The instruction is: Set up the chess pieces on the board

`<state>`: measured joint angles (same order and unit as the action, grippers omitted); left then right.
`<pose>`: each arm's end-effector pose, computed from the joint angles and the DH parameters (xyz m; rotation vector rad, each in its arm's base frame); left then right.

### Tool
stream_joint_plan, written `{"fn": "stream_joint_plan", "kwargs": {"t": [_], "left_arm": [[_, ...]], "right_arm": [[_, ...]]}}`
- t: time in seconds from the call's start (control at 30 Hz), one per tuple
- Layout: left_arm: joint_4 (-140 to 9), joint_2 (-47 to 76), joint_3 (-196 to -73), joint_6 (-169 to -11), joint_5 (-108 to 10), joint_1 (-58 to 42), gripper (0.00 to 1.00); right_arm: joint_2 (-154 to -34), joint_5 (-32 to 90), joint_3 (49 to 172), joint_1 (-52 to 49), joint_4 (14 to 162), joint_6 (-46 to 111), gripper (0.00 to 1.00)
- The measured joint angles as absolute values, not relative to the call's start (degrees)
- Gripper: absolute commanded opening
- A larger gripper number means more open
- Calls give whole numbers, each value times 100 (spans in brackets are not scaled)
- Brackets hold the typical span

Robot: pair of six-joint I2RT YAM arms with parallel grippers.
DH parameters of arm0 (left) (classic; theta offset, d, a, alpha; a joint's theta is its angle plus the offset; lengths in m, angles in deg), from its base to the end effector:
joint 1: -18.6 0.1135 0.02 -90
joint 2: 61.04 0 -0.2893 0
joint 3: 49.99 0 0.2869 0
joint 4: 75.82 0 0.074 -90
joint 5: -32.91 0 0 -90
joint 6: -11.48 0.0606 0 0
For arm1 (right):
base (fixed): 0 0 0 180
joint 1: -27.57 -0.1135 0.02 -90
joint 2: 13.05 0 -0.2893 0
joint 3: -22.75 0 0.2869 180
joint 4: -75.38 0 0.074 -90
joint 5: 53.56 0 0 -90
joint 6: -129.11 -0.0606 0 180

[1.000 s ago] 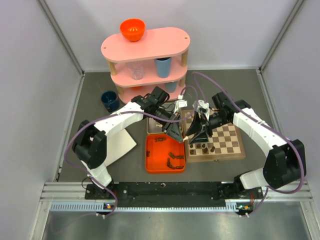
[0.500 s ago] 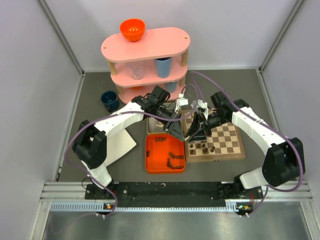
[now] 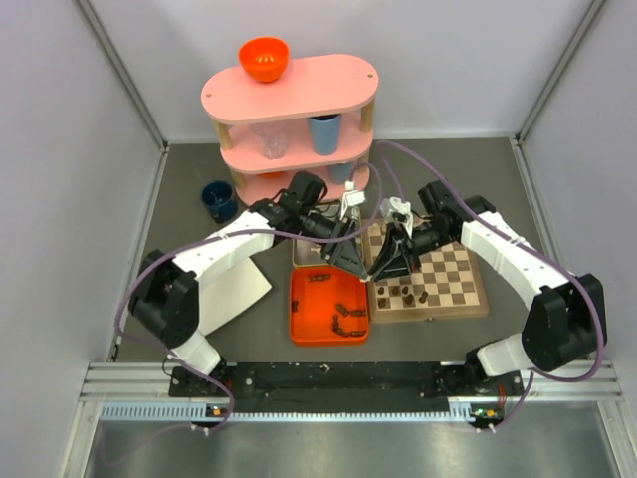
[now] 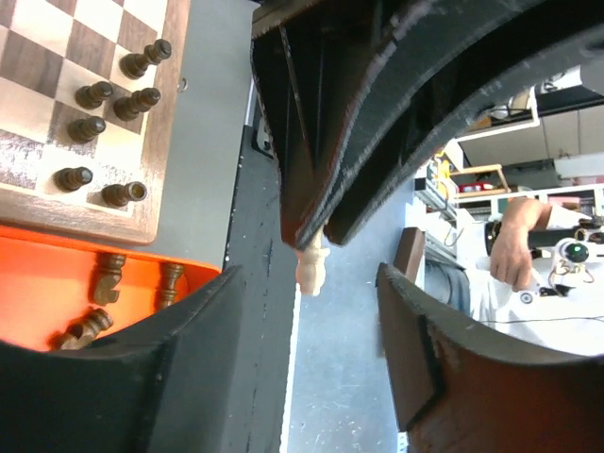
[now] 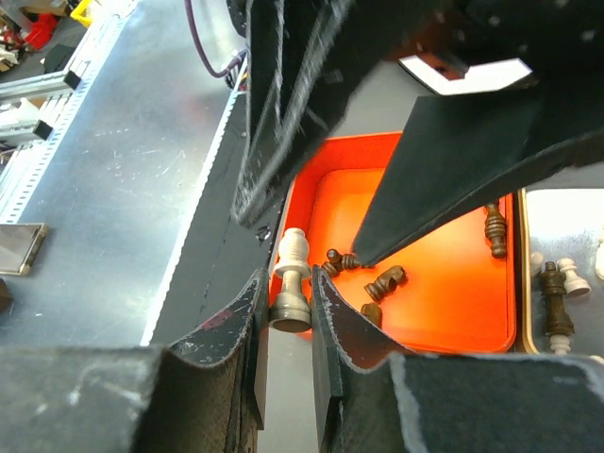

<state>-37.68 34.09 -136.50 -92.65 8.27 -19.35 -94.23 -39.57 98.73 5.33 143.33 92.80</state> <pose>0.2796 -0.2879 0.2863 1.0792 2.1956 -1.7791 0.2434 0.1631 0.2885 -1.4792 1.5017 1.4910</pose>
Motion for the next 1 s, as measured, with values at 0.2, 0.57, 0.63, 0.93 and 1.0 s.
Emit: {"fn": "stream_joint_plan", "kwargs": {"t": [0.2,0.57,0.63,0.93,1.0], "left_arm": [[-4890,2432,-12706,-10014,405,-1599,75],[-8293,227,-10376,-9612,-2069,-2462,82],[-8798,242,-10334,-8891,-2263,-2820,84],[-9919,756,-10133,-6417,-2441,-3022,77],[-9836,872,-10192,-6143,-2432,-3026,73]], "right_arm": [[-9423,-4086,9969,675,14384,9138,0],[-9434,-4639,10113,1313,14379,8668,0],[-9447,-4670,10137,1320,14375,8615,0],[-9487,-4733,10137,1322,14386,8532,0],[-9487,-4740,10137,1322,14384,8532,0]]}}
